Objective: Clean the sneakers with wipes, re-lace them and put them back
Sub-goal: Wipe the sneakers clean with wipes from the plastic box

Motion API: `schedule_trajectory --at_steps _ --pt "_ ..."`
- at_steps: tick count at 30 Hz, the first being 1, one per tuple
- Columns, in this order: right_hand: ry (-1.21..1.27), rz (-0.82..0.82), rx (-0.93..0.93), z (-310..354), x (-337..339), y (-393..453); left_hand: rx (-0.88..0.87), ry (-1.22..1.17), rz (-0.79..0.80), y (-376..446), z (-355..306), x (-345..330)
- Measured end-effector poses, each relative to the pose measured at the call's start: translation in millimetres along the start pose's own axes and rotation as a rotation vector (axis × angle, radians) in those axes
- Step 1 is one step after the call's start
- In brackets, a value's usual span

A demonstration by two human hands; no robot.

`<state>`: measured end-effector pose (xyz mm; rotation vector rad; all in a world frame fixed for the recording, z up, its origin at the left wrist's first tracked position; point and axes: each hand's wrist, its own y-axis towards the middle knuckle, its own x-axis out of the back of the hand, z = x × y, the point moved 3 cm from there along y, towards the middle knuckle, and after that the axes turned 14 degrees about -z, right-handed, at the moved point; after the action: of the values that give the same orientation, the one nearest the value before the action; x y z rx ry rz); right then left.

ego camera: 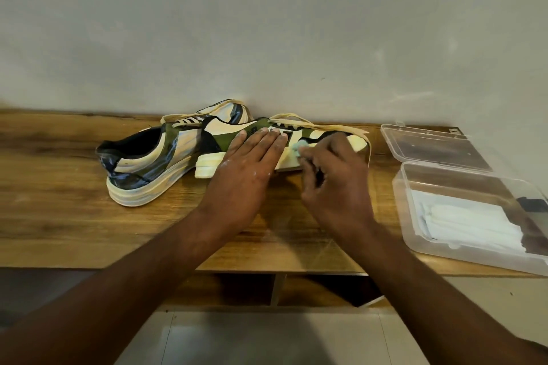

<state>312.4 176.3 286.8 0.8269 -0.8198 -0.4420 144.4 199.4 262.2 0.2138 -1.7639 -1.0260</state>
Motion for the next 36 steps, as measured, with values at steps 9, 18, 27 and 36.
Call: schedule_trajectory --at_steps 9,18,27,36 --pt "-0.131 -0.124 -0.223 -48.2 26.8 22.3 0.004 -0.009 -0.015 -0.1 -0.4 -0.2" --pt "-0.032 0.027 -0.019 -13.0 8.8 8.3 -0.013 0.018 0.0 -1.9 0.2 0.3" --pt "-0.084 -0.121 -0.232 -27.1 17.3 9.0 0.009 0.004 -0.005 -0.4 -1.5 -2.3" --pt "-0.06 -0.084 -0.102 -28.4 12.9 12.4 -0.02 0.004 -0.004 -0.5 3.0 -2.0"
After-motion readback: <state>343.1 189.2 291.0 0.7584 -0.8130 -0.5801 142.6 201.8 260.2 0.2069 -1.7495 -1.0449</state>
